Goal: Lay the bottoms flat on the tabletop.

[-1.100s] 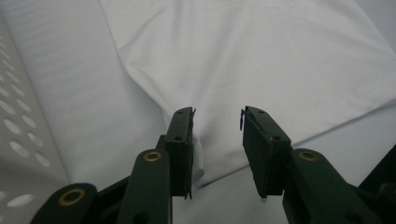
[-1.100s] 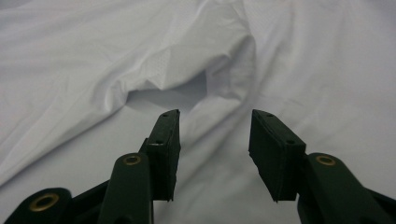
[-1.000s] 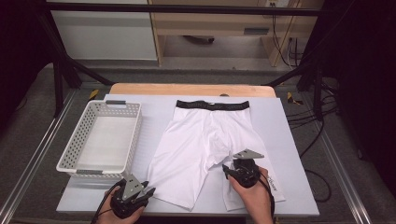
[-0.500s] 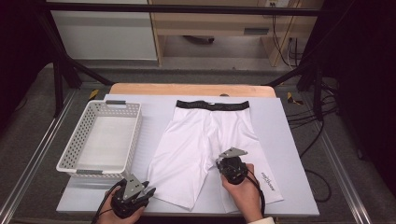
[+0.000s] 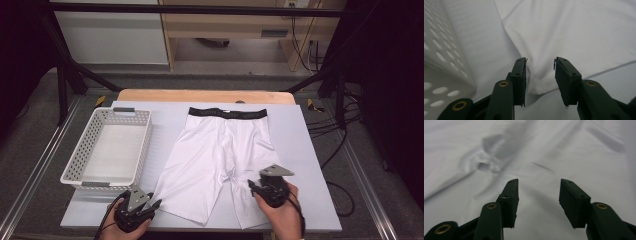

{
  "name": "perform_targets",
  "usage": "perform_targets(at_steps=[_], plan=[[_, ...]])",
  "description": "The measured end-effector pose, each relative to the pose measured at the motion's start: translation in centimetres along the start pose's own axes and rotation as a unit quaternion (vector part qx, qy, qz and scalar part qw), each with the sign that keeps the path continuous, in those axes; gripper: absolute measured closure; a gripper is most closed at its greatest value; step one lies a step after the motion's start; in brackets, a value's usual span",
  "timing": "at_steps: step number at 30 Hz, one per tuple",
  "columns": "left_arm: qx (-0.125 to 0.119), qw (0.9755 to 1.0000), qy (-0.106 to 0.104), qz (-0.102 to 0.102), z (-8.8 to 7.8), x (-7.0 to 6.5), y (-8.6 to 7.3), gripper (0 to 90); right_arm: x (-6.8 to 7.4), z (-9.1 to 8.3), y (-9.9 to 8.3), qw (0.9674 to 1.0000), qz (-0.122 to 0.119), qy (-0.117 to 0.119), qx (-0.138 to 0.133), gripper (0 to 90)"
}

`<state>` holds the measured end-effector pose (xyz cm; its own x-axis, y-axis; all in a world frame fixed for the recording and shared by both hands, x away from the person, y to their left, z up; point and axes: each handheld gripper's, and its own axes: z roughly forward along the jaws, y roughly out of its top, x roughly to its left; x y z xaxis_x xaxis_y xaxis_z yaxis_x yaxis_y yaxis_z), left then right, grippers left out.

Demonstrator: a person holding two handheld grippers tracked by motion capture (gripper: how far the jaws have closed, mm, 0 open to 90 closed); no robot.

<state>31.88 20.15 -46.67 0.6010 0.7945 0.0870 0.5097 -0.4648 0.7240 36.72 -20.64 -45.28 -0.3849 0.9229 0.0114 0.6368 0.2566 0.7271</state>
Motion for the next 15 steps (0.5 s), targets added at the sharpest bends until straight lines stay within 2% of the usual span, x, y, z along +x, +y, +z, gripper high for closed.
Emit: perform_targets(at_steps=[2, 5, 8, 11, 15], plan=[[0.0, 1.0, 0.003, -0.002, 0.0, 0.0, 0.0, 61.2, -1.9, -1.3, -1.1, 0.9994, 0.026, -0.023, -0.001, 48.6], [0.005, 1.0, 0.003, -0.004, 0.2, 0.2, -0.1, 61.0, -4.3, -2.9, -2.9, 0.9971, 0.05, -0.056, 0.007, 48.6], [0.012, 0.9999, 0.001, -0.009, 0.4, 0.2, -0.2, 61.0, -5.9, -4.2, -4.6, 0.9944, 0.077, -0.07, 0.016, 50.5], [0.018, 0.9998, 0.0, -0.009, 0.6, 0.2, -0.3, 60.6, -6.4, -4.9, -5.8, 0.9933, 0.091, -0.068, 0.021, 52.4], [0.018, 0.9998, 0.005, -0.009, 0.6, 0.3, -0.4, 59.7, -6.5, -5.1, -6.6, 0.9934, 0.09, -0.064, 0.033, 55.2]])
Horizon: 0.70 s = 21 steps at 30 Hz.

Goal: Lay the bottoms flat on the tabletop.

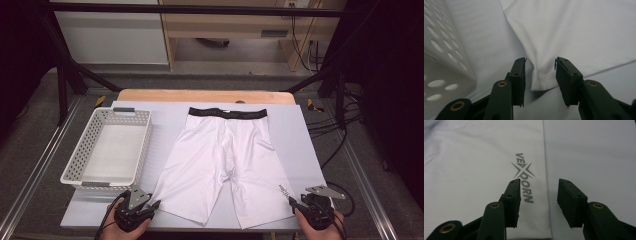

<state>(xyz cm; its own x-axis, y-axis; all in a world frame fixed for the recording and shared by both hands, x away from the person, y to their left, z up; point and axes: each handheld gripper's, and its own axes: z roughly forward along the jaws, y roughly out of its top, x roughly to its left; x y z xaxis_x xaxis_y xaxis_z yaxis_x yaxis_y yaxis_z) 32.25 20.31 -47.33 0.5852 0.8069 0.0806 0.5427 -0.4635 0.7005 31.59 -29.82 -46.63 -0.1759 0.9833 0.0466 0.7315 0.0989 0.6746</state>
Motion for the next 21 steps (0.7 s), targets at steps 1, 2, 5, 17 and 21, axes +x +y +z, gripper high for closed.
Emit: perform_targets(at_steps=[1, 2, 5, 17, 21], plan=[[0.001, 1.0, 0.001, -0.001, 0.0, 0.1, 0.0, 59.5, -0.1, 0.0, -0.1, 1.0, 0.0, -0.001, 0.005, 56.2], [0.0, 1.0, 0.002, -0.003, 0.0, 0.1, -0.1, 59.4, -0.1, 0.0, -0.3, 0.9999, 0.0, -0.003, 0.013, 57.3], [0.0, 1.0, -0.001, -0.008, 0.1, 0.3, -0.1, 59.4, -0.2, -0.1, -0.6, 0.9998, -0.004, -0.002, 0.02, 61.9], [0.003, 0.9994, -0.033, 0.001, 0.2, 0.0, -0.1, 82.3, -0.1, -0.5, -1.1, 0.9991, -0.035, 0.017, 0.02, 89.3], [0.013, 0.9994, -0.026, 0.021, 0.0, -0.3, 0.1, 87.3, -0.2, -0.6, -1.2, 0.999, -0.034, 0.02, 0.02, 89.6]])
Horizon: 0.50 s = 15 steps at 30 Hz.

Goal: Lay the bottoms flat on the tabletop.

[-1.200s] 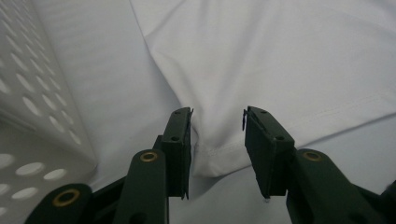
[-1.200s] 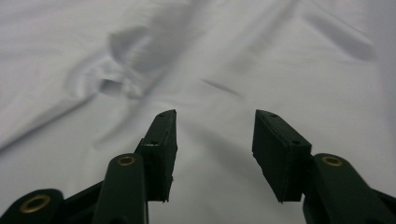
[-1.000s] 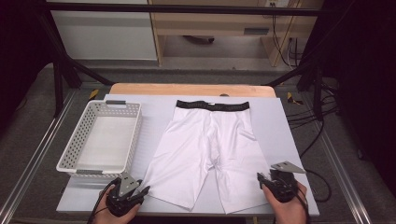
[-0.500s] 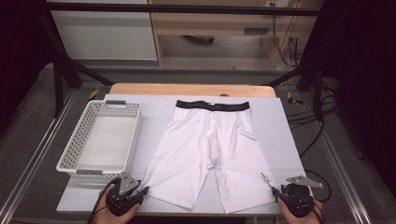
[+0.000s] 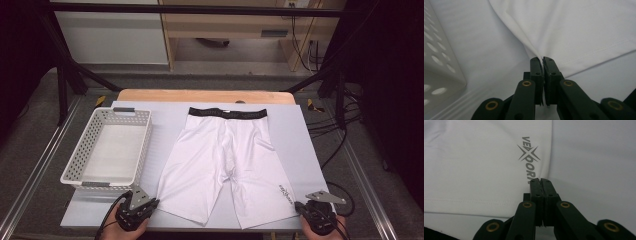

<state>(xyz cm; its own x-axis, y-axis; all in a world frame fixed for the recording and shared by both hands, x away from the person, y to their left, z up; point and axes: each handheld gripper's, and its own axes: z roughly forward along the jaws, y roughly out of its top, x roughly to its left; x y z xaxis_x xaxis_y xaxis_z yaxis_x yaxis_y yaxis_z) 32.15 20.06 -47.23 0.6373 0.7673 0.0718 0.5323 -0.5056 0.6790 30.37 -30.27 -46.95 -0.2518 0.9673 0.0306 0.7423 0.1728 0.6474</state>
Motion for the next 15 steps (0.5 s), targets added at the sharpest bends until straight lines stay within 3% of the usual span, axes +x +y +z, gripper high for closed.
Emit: perform_targets(at_steps=[7, 15], plan=[[-0.001, 0.9999, -0.006, -0.008, -1.3, 0.2, -0.3, 88.6, -1.0, -0.4, -0.5, 0.9999, 0.012, 0.005, -0.001, 89.4], [0.0, 0.9998, 0.015, -0.012, -1.7, 0.7, -0.8, 87.5, -0.8, -0.6, -0.6, 0.9998, 0.002, 0.018, 0.004, 89.3]])
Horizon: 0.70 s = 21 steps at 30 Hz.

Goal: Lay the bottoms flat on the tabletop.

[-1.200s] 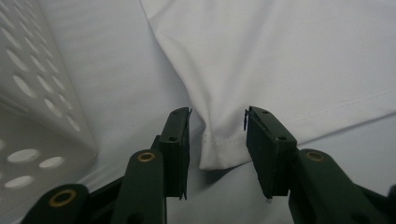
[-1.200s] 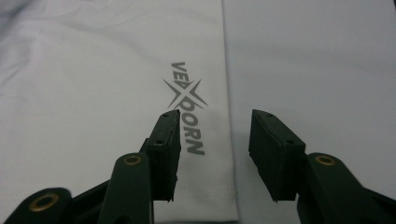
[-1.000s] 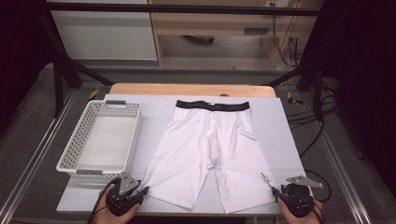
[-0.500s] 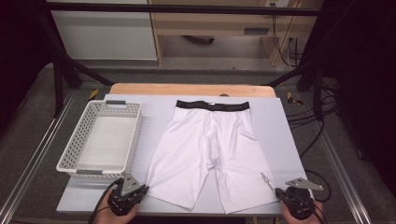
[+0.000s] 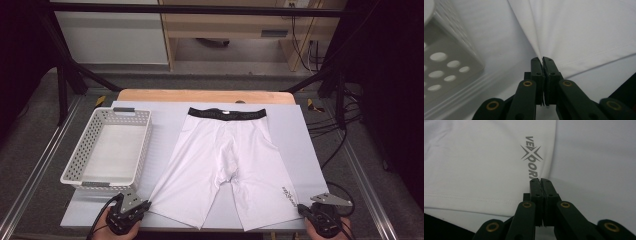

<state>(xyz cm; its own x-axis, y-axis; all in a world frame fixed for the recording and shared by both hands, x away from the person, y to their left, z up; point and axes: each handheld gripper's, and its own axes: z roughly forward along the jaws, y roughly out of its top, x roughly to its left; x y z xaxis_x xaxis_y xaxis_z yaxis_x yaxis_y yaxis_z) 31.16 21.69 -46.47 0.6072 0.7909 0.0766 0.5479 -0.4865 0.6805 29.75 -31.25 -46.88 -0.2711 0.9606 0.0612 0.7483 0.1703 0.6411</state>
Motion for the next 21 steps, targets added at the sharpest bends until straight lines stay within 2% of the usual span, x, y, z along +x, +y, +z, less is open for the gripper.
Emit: perform_targets(at_steps=[2, 4, 7, 9, 11, 16, 20, 21], plan=[[-0.004, 1.0, 0.004, 0.0, 0.0, -0.1, 0.1, 83.3, 0.1, 0.0, -0.1, 1.0, -0.007, 0.003, -0.001, 88.7], [-0.019, 0.9998, 0.001, 0.0, 0.0, -0.3, 0.3, 77.2, 0.0, -0.1, -0.1, 1.0, -0.005, -0.006, -0.004, 84.3], [-0.039, 0.9992, -0.011, 0.0, 0.1, -1.0, 0.9, 70.8, 0.3, -0.5, 0.4, 0.9991, -0.004, -0.031, -0.029, 71.8], [-0.047, 0.9986, -0.025, 0.008, 0.4, -1.8, 1.4, 69.7, 1.1, -0.6, 1.1, 0.9984, -0.006, -0.03, -0.048, 67.3], [-0.049, 0.998, -0.034, 0.021, 0.9, -2.7, 2.0, 67.9, 2.5, -0.1, 2.1, 0.9978, -0.023, -0.019, -0.06, 64.3], [-0.048, 0.9963, -0.046, 0.055, 2.1, -4.4, 3.6, 65.4, 6.9, 2.3, 4.8, 0.9955, -0.068, 0.019, -0.063, 60.0], [-0.05, 0.9956, -0.067, 0.042, 3.0, -4.7, 4.4, 63.4, 9.2, 4.6, 6.8, 0.9933, -0.081, 0.058, -0.058, 56.1], [-0.05, 0.9954, -0.07, 0.043, 3.2, -4.8, 4.5, 63.4, 9.7, 5.0, 7.3, 0.993, -0.076, 0.069, -0.059, 55.0]])
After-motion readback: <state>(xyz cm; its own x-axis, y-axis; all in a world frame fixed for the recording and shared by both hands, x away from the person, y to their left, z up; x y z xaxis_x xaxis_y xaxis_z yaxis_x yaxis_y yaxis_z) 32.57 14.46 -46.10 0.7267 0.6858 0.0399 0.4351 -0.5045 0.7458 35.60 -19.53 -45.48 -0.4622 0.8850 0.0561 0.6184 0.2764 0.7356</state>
